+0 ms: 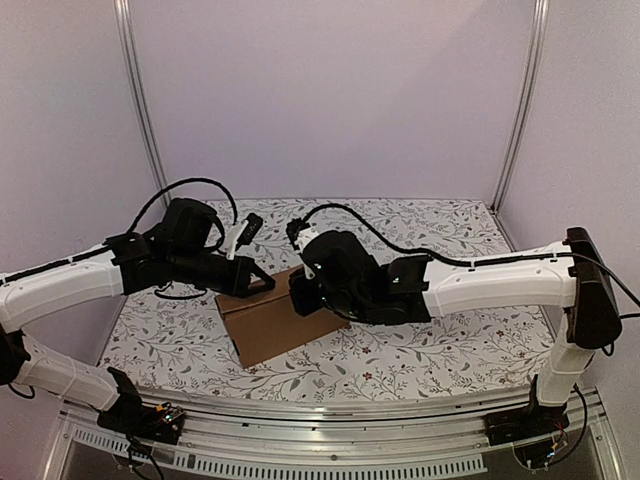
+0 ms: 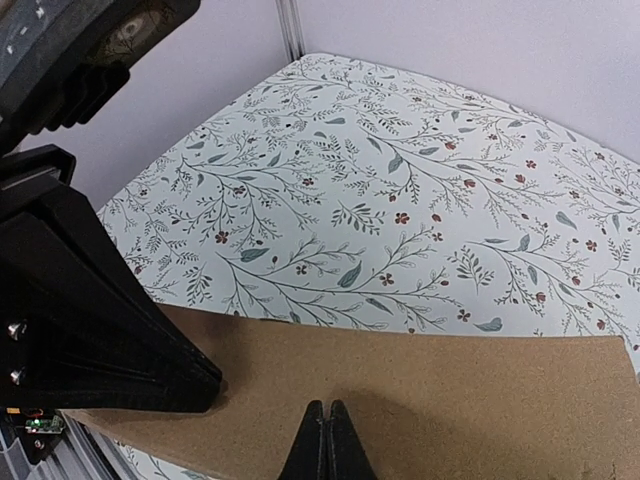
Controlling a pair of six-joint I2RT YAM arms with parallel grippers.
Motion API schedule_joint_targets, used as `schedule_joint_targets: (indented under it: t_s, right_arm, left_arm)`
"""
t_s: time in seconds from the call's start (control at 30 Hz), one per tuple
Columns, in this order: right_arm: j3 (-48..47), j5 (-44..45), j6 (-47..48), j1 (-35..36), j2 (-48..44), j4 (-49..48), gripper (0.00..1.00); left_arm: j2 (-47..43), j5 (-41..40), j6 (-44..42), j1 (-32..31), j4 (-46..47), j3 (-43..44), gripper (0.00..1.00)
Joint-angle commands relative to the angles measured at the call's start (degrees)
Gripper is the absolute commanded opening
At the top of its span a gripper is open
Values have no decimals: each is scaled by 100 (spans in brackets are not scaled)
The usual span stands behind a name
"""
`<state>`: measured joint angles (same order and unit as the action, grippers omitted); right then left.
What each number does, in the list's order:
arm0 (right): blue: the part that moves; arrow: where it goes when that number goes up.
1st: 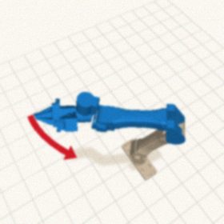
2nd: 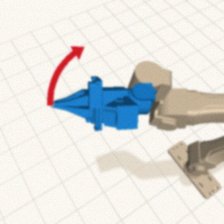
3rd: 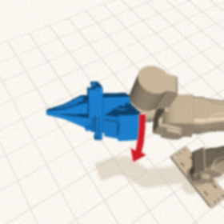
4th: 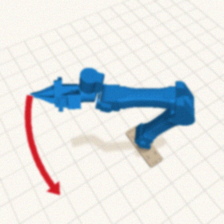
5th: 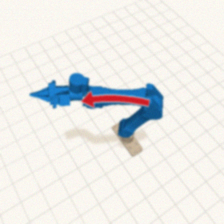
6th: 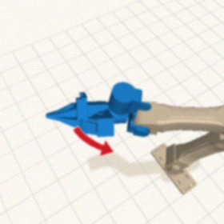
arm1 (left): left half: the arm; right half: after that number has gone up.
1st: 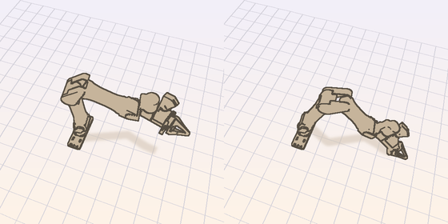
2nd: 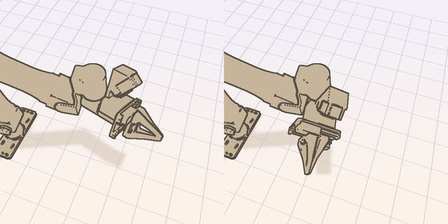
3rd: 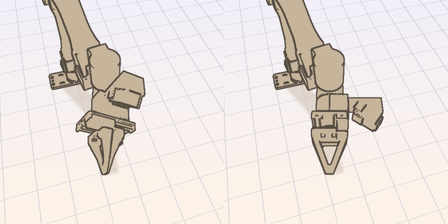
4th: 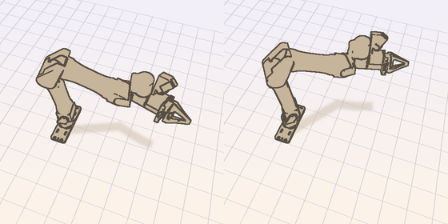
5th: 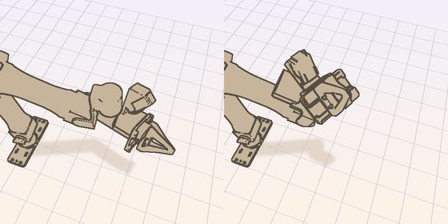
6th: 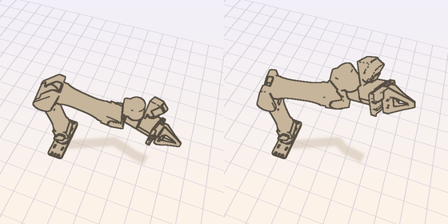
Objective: Fold the paper box
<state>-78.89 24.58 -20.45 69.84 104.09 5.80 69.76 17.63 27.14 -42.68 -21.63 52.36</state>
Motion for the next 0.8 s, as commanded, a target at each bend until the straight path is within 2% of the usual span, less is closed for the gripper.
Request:
schedule_joint_targets:
  t_s: [0.0,0.37,0.77]
  right_arm:
    - [58,81,178,-132,-212,913,0]
    - [242,-24,530,-844,-1027,1119,0]
    - [256,-343,600,-1201,-965,1199,0]
  left_arm:
    - [86,-361,-122,-90,-298,-182,0]
    - [122,-530,-108,-135,-341,-286,0]
    - [100,-576,-96,-179,-439,-270,0]
